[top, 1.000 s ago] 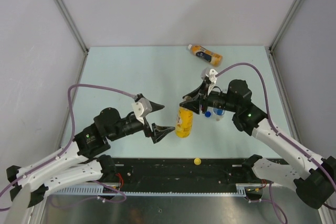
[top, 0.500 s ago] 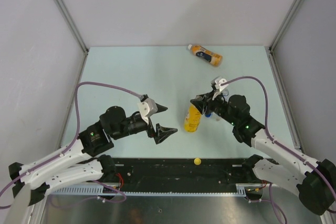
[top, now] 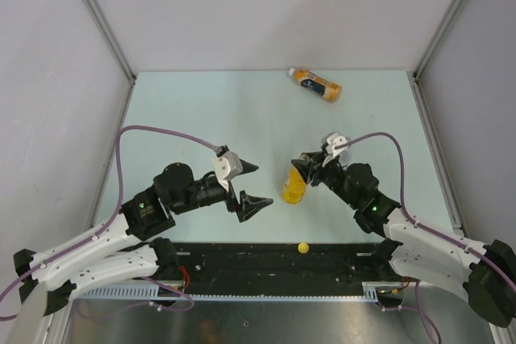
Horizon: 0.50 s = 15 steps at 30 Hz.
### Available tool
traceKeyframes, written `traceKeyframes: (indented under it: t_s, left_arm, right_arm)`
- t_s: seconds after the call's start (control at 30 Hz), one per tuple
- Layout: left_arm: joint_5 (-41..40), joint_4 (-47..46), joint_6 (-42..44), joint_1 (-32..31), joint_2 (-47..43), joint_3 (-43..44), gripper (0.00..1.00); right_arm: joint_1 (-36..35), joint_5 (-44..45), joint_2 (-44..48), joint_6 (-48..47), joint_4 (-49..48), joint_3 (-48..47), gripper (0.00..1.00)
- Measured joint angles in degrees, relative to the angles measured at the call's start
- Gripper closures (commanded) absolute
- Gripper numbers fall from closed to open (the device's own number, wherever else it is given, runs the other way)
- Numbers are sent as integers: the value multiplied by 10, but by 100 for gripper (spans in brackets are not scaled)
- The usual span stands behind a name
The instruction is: Unscrew the bottle caps
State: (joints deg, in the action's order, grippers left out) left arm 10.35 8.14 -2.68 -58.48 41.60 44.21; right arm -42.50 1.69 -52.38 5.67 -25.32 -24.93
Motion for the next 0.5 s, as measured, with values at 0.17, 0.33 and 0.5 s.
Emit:
traceKeyframes:
  t_s: [0.17,0.33,0.5]
  left_arm:
    - [4,0,0,0,0,0,1]
    - [4,0,0,0,-1,0,1]
    - [3,0,-1,0,-7,0,1]
  right_arm:
    - [-48,53,8,-29,-9,10,78]
    - [-83,85,11,-48,-11,12,50]
    - [-99,95,32,-57,0,14,26]
